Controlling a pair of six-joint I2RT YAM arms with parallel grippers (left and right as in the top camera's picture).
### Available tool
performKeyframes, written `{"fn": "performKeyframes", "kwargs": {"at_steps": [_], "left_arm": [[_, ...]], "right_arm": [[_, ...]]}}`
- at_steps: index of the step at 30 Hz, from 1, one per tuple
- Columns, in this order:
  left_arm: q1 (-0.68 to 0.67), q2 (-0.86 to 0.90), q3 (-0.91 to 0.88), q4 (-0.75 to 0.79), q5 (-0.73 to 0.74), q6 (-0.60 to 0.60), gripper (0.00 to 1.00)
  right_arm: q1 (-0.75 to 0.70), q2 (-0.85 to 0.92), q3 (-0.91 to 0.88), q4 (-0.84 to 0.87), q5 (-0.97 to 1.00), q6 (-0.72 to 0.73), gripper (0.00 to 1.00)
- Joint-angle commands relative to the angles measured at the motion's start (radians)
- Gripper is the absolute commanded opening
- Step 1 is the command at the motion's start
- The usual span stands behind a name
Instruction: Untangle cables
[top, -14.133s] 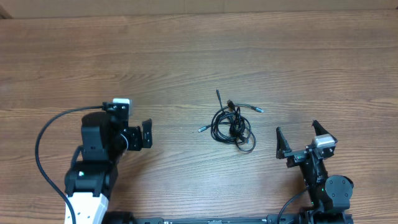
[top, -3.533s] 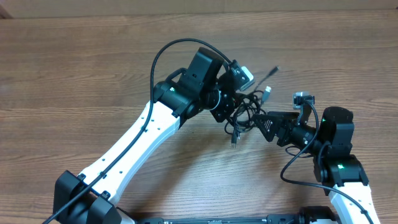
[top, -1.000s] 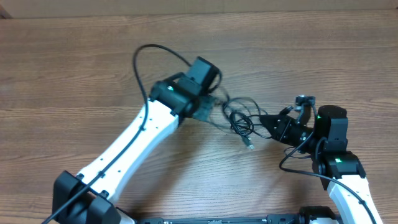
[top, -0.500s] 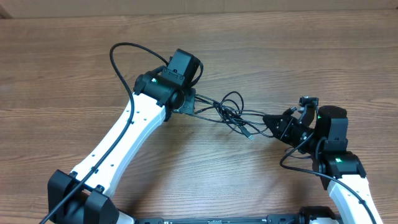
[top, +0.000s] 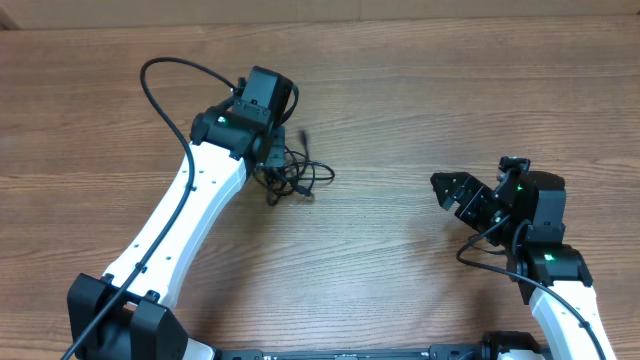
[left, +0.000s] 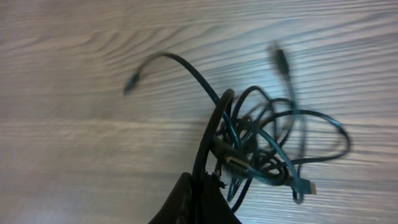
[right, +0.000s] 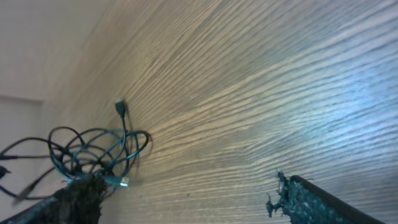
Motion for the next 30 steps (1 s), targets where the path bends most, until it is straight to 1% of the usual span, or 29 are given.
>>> {"fn": "performKeyframes", "kwargs": {"at_steps": [1, 5, 7, 8, 12, 15, 17, 20, 22, 26, 30], "left_arm": [[-0.011, -0.018, 0.013, 0.037, 0.159, 0.134, 0.04], [-0.011, -0.018, 0.013, 0.084, 0.34, 0.238, 0.04], [-0.011, -0.018, 0.013, 0.106, 0.438, 0.285, 0.04], [-0.011, -0.018, 0.013, 0.122, 0.529, 0.33, 0.04], [-0.011, -0.018, 0.014, 0.15, 0.766, 0.459, 0.04], [-0.011, -0.018, 0.014, 0.159, 0.959, 0.55, 0.04], [-0.01, -0.018, 0.014, 0.166, 1.062, 0.563, 0.04], [-0.006, -0.018, 0.016, 0.176, 1.157, 0.563, 0.04], [-0.006, -0.019, 0.017, 0.181, 1.205, 0.563, 0.04], [0.008, -0.021, 0.019, 0.184, 1.273, 0.563, 0.04], [0.044, -0.024, 0.019, 0.188, 1.398, 0.563, 0.04]], "right_arm": [[-0.002, -0.003, 0.019, 0.006, 0.021, 0.0, 0.98], [-0.002, -0.003, 0.019, 0.02, -0.016, -0.007, 1.0], [-0.002, -0.003, 0.019, 0.035, -0.055, -0.04, 1.0], [-0.002, -0.003, 0.019, 0.049, -0.093, -0.086, 1.0], [-0.002, -0.003, 0.019, 0.078, -0.214, -0.235, 1.0], [-0.001, -0.003, 0.019, 0.079, -0.263, -0.327, 1.0], [-0.001, -0.003, 0.019, 0.076, -0.276, -0.364, 1.0], [-0.001, -0.003, 0.019, 0.069, -0.285, -0.405, 1.0], [-0.001, -0.003, 0.019, 0.064, -0.284, -0.419, 1.0], [-0.001, -0.003, 0.019, 0.062, -0.279, -0.435, 0.94], [-0.001, -0.003, 0.019, 0.062, -0.279, -0.435, 0.93]]}}
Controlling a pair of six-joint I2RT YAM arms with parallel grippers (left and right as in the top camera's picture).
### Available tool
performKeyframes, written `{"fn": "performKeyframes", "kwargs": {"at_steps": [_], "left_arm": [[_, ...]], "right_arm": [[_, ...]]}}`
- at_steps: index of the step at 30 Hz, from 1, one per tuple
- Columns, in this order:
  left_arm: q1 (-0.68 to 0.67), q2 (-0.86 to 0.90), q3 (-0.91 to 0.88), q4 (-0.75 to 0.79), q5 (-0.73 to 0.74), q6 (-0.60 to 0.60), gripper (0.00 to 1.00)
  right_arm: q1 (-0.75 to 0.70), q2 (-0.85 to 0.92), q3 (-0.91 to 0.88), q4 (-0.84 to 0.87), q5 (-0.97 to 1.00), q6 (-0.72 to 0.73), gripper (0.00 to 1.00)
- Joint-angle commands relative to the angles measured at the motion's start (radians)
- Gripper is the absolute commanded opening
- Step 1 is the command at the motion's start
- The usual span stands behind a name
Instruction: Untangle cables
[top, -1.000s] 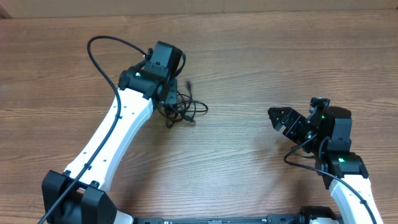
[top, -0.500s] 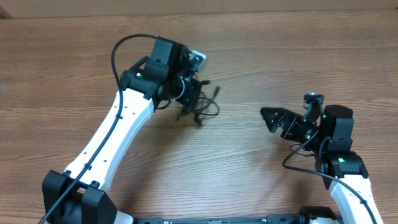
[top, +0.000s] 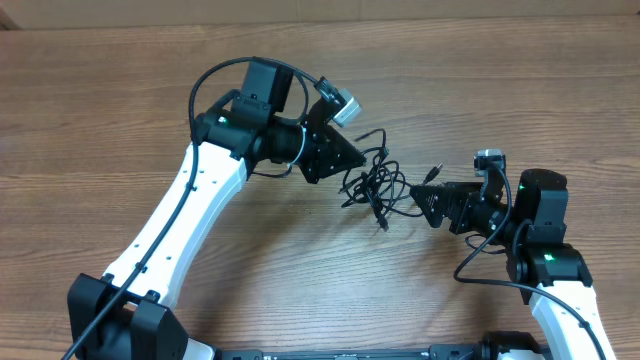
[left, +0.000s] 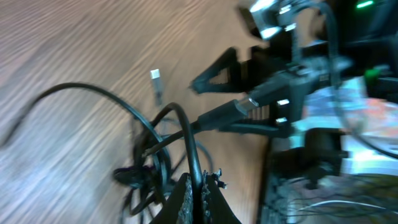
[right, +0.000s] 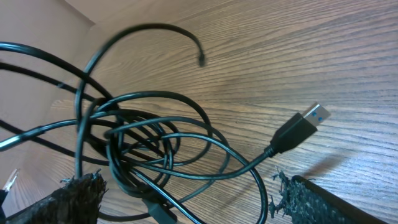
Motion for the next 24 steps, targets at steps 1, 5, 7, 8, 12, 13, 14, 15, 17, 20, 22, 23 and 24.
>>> {"fn": "performKeyframes", "kwargs": {"at_steps": [1, 5, 7, 8, 12, 13, 14, 15, 17, 20, 22, 23, 24], "left_arm": [[0.042, -0.024, 0.019, 0.014, 0.215, 0.036, 0.04], [0.077, -0.024, 0.019, 0.06, 0.4, 0.035, 0.04], [0.08, -0.024, 0.019, 0.098, 0.45, 0.022, 0.04], [0.08, -0.024, 0.019, 0.111, 0.447, 0.007, 0.04], [0.059, -0.024, 0.018, 0.124, 0.441, -0.014, 0.04], [0.054, -0.024, 0.018, 0.127, 0.441, -0.014, 0.04], [0.049, -0.024, 0.018, 0.13, 0.441, -0.014, 0.04], [0.044, -0.024, 0.019, 0.136, 0.441, -0.014, 0.04], [0.035, -0.024, 0.018, 0.15, 0.442, -0.019, 0.04], [0.02, -0.024, 0.018, 0.173, 0.442, -0.022, 0.04], [0.012, -0.024, 0.019, 0.183, 0.441, -0.021, 0.04], [0.008, -0.024, 0.019, 0.186, 0.441, -0.021, 0.04], [0.003, -0.024, 0.018, 0.19, 0.441, -0.021, 0.04]], "right_arm": [[-0.001, -0.003, 0.019, 0.005, -0.012, -0.028, 0.93], [-0.001, -0.003, 0.019, 0.008, -0.013, -0.028, 0.93], [-0.001, -0.003, 0.019, 0.008, -0.013, -0.027, 0.93], [-0.001, -0.003, 0.019, 0.008, -0.02, -0.028, 0.93], [-0.001, -0.003, 0.019, 0.031, -0.096, -0.028, 0.93], [-0.001, -0.003, 0.019, 0.035, -0.11, -0.028, 0.93], [-0.001, -0.003, 0.019, 0.042, -0.126, -0.028, 0.93], [-0.001, -0.003, 0.019, 0.045, -0.136, -0.027, 0.93], [-0.001, -0.003, 0.019, 0.049, -0.148, -0.027, 0.93], [-0.001, -0.003, 0.019, 0.049, -0.148, -0.027, 0.92], [-0.001, -0.003, 0.019, 0.049, -0.148, -0.027, 0.92], [-0.001, -0.003, 0.019, 0.049, -0.151, -0.027, 0.92], [-0.001, -0.003, 0.019, 0.049, -0.151, -0.027, 0.92]]}}
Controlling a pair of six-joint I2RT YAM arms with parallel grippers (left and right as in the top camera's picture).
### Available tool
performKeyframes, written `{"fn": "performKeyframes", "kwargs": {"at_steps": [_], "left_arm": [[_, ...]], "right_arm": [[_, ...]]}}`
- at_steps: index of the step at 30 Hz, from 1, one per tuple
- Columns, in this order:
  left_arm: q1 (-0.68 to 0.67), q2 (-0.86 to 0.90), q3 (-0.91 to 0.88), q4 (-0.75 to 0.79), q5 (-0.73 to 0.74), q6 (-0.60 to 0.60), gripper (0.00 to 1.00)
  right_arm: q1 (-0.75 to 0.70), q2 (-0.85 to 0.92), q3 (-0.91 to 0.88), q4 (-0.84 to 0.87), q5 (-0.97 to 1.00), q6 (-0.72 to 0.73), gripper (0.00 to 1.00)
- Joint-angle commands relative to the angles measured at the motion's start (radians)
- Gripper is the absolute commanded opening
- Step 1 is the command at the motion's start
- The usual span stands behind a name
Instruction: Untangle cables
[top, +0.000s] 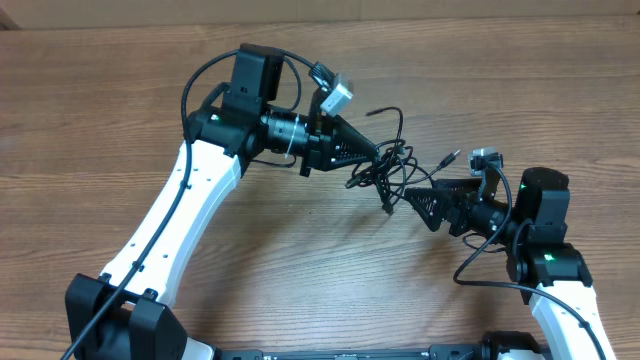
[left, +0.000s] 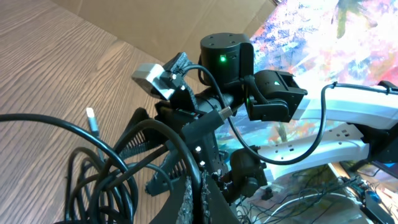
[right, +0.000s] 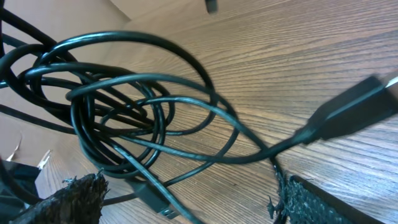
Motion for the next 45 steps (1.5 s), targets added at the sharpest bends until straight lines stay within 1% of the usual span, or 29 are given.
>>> {"fn": "performKeyframes", "kwargs": {"at_steps": [1, 12, 20, 29, 32, 34, 37, 38, 41, 42, 44, 45], "left_arm": [[-0.019, -0.024, 0.018, 0.018, 0.044, -0.008, 0.04], [-0.096, -0.024, 0.018, 0.048, 0.041, -0.007, 0.04], [-0.116, -0.024, 0.018, 0.048, 0.045, -0.008, 0.04], [-0.126, -0.024, 0.018, 0.047, 0.018, -0.008, 0.04], [-0.129, -0.024, 0.018, 0.048, 0.018, -0.007, 0.04], [-0.132, -0.024, 0.018, 0.048, 0.015, -0.007, 0.04], [-0.132, -0.024, 0.018, 0.048, 0.014, -0.007, 0.04], [-0.132, -0.024, 0.018, 0.048, 0.014, -0.007, 0.04], [-0.132, -0.024, 0.018, 0.048, 0.014, -0.007, 0.04], [-0.132, -0.024, 0.018, 0.048, 0.009, -0.007, 0.04], [-0.132, -0.024, 0.018, 0.047, -0.018, -0.008, 0.05], [-0.132, -0.024, 0.018, 0.044, -0.026, -0.008, 0.04]], "right_arm": [[-0.001, -0.003, 0.019, 0.006, -0.024, -0.008, 0.92], [0.0, -0.003, 0.019, 0.007, -0.023, -0.008, 0.92], [0.0, -0.003, 0.019, 0.011, -0.023, -0.008, 0.85], [0.0, -0.003, 0.019, 0.028, -0.069, -0.008, 0.84], [0.0, -0.003, 0.019, 0.029, -0.069, -0.007, 0.8], [0.0, -0.003, 0.019, 0.029, -0.069, -0.005, 0.68], [0.0, -0.003, 0.019, 0.03, -0.077, -0.004, 0.43], [0.0, -0.003, 0.019, 0.032, -0.08, -0.004, 0.38], [0.0, -0.003, 0.019, 0.042, -0.096, -0.001, 0.25], [0.0, -0.003, 0.019, 0.045, -0.103, -0.001, 0.2], [0.0, -0.003, 0.019, 0.048, -0.106, -0.001, 0.15], [0.0, -0.003, 0.019, 0.048, -0.106, -0.001, 0.14]]}}
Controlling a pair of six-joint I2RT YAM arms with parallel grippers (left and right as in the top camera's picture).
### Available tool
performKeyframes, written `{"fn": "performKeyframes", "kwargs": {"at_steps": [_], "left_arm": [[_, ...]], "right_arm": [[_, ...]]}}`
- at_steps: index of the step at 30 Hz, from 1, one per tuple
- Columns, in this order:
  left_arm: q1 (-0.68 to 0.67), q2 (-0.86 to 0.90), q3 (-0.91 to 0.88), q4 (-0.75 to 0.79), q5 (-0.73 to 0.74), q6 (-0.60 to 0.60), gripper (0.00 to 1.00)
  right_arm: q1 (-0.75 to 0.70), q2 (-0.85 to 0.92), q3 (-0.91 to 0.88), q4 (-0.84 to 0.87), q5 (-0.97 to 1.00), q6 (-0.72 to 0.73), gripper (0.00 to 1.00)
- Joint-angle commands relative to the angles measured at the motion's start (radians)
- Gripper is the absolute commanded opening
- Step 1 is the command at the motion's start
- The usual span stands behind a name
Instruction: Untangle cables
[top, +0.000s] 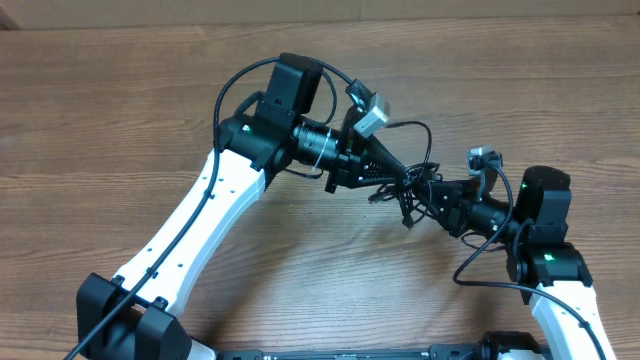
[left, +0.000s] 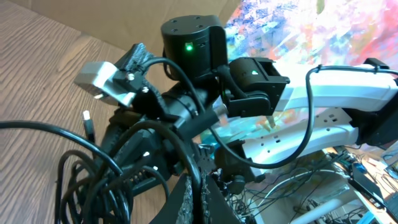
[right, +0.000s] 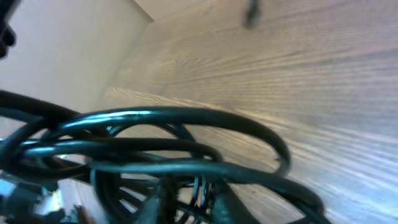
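Note:
A tangle of black cables (top: 408, 186) hangs above the wooden table between my two grippers. My left gripper (top: 392, 174) points right and is shut on a thick black strand; in the left wrist view that strand rises from the closed left gripper (left: 200, 186) with the loops (left: 93, 180) to its left. My right gripper (top: 428, 196) faces it from the right, jaws drawn in on thin strands of the bundle. In the right wrist view the loops (right: 155, 134) fill the frame, right gripper (right: 189, 202) closed among them. One plug (top: 372, 197) dangles below.
The wooden table (top: 120, 110) stretches out all round. A cardboard wall (top: 300, 10) lines the far edge. The left arm's own cable (top: 235, 85) arcs over its wrist. My right arm's wrist (left: 193, 56) fills the left wrist view.
My right gripper, then wide open around the bundle's edge, is now closed on strands of it. The left gripper with the tangle has shifted right, closer to the right gripper.
First my left gripper held the tangle low over the table at centre left, the right gripper open far off. Then the bundle was lifted and brought right, the open right gripper meeting it. Now both grippers hold the tangle.

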Motion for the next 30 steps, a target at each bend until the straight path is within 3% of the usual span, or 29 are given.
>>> {"fn": "performKeyframes", "kwargs": {"at_steps": [1, 8, 15, 18, 23, 26, 30], "left_arm": [[-0.005, -0.024, 0.018, 0.0, -0.019, -0.008, 0.04], [-0.005, -0.024, 0.018, -0.003, -0.043, -0.013, 0.04], [-0.004, -0.024, 0.018, -0.003, -0.191, -0.096, 0.04], [-0.005, -0.024, 0.018, -0.003, -0.223, -0.128, 0.04], [-0.01, -0.024, 0.018, -0.002, -0.154, -0.127, 0.04], [-0.01, -0.024, 0.018, -0.002, -0.085, -0.127, 0.04], [-0.01, -0.024, 0.018, -0.003, -0.065, -0.145, 0.04]], "right_arm": [[0.0, -0.003, 0.019, 0.009, -0.02, -0.005, 0.14], [0.0, -0.003, 0.019, 0.009, -0.021, -0.005, 0.14], [0.0, -0.003, 0.019, 0.008, -0.02, -0.01, 0.27], [0.0, -0.003, 0.019, 0.009, -0.016, -0.01, 0.39], [0.0, -0.003, 0.019, 0.01, -0.016, -0.017, 0.74], [0.0, -0.003, 0.019, 0.009, -0.017, -0.089, 0.82], [0.0, -0.003, 0.019, 0.003, -0.016, -0.249, 0.85]]}}
